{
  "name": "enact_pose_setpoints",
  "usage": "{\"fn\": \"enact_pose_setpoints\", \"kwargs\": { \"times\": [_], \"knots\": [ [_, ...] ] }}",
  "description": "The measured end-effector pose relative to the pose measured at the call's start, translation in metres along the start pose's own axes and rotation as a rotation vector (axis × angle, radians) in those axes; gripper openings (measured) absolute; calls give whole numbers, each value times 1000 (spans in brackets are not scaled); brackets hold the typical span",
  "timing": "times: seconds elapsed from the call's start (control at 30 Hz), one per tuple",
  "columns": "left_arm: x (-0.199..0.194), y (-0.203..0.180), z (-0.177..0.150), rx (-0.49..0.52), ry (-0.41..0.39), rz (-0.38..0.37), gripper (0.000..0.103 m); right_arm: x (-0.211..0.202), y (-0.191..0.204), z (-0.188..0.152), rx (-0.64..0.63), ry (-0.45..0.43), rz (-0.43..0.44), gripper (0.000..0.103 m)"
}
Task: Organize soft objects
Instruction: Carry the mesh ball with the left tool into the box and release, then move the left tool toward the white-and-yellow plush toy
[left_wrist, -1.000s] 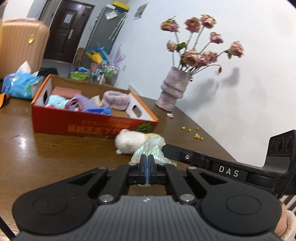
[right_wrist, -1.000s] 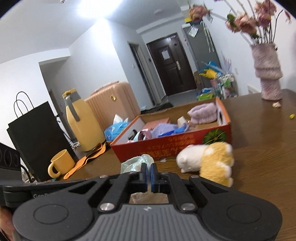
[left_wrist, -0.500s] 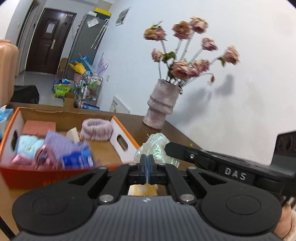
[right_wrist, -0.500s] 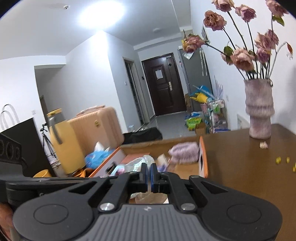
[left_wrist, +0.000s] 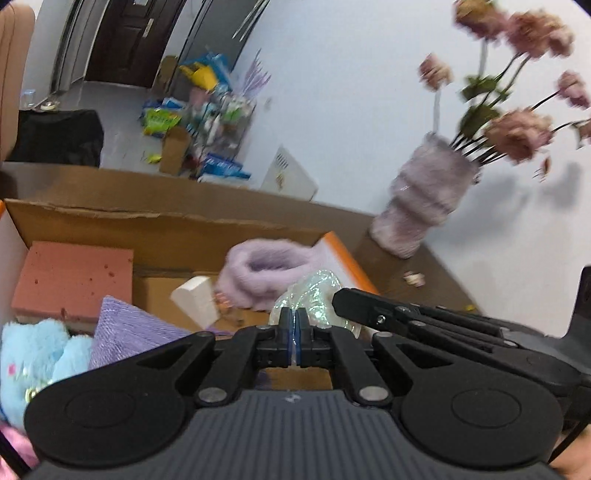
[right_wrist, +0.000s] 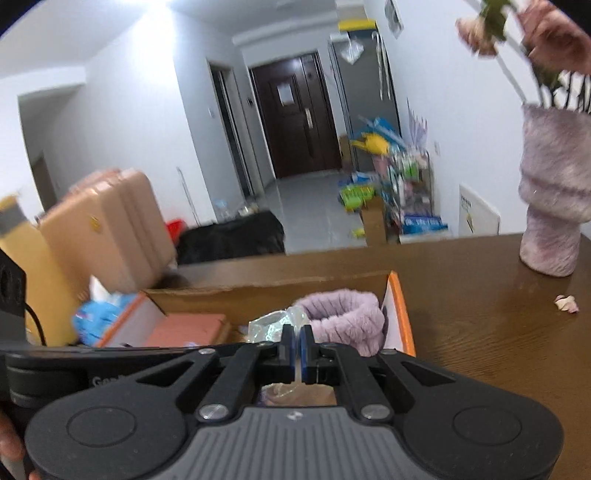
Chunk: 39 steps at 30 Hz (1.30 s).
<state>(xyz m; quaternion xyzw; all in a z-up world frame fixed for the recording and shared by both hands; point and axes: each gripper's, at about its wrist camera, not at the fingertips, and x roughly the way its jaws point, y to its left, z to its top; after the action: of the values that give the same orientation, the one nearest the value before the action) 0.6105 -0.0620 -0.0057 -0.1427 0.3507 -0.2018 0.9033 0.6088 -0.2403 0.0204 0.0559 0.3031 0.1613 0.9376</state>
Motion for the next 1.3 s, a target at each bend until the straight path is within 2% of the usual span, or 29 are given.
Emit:
{"fn": "enact_pose_setpoints", "kwargs": {
  "times": [0.03, 0.1, 0.3, 0.47, 0.57, 0.63, 0.7, 0.77, 0.83, 0.87, 1.0, 1.07, 1.2, 1.3],
  "knots": [
    [7, 0, -3, 8, 15, 47, 3, 8, 1, -2, -3, 26, 1, 11],
    [12, -2, -5, 42, 38, 69, 3, 16, -2, -9, 30, 31, 2, 15],
    [-9, -13, -6, 93, -23, 67, 4, 3, -12, -13, 66, -21, 30, 21],
    [-43, -18, -10, 99, -81, 134, 5, -34, -9, -5, 32, -115, 35, 26],
    [-75, -21, -20, 110, -120, 173, 7, -67, 2, -3, -23, -177, 34, 34],
    [-102, -26, -30, 129, -150, 205, 17, -91, 11, -7, -61, -210, 36, 39],
    [-128, -32, -42, 143, -189, 230, 43, -120, 18, -15, -90, -244, 45, 41],
    [-159, -40, -62, 169, -240, 266, 49, -151, 20, -30, -97, -287, 54, 50],
    [-187, -48, -85, 195, -280, 287, 66, -184, 23, -52, -123, -313, 66, 63],
    [-198, -51, -96, 198, -298, 298, 77, -195, 26, -63, -140, -316, 70, 65],
    [-238, -68, -150, 227, -355, 377, 83, -237, 35, -122, -210, -291, 84, 75],
    [-254, -74, -179, 215, -368, 402, 88, -251, 36, -148, -194, -261, 69, 75],
    [-274, -78, -228, 123, -352, 393, 93, -269, 30, -201, -119, -161, 65, 75],
    [-275, -83, -245, 106, -309, 378, 93, -282, 24, -231, -72, -140, 53, 75]
  ]
}}
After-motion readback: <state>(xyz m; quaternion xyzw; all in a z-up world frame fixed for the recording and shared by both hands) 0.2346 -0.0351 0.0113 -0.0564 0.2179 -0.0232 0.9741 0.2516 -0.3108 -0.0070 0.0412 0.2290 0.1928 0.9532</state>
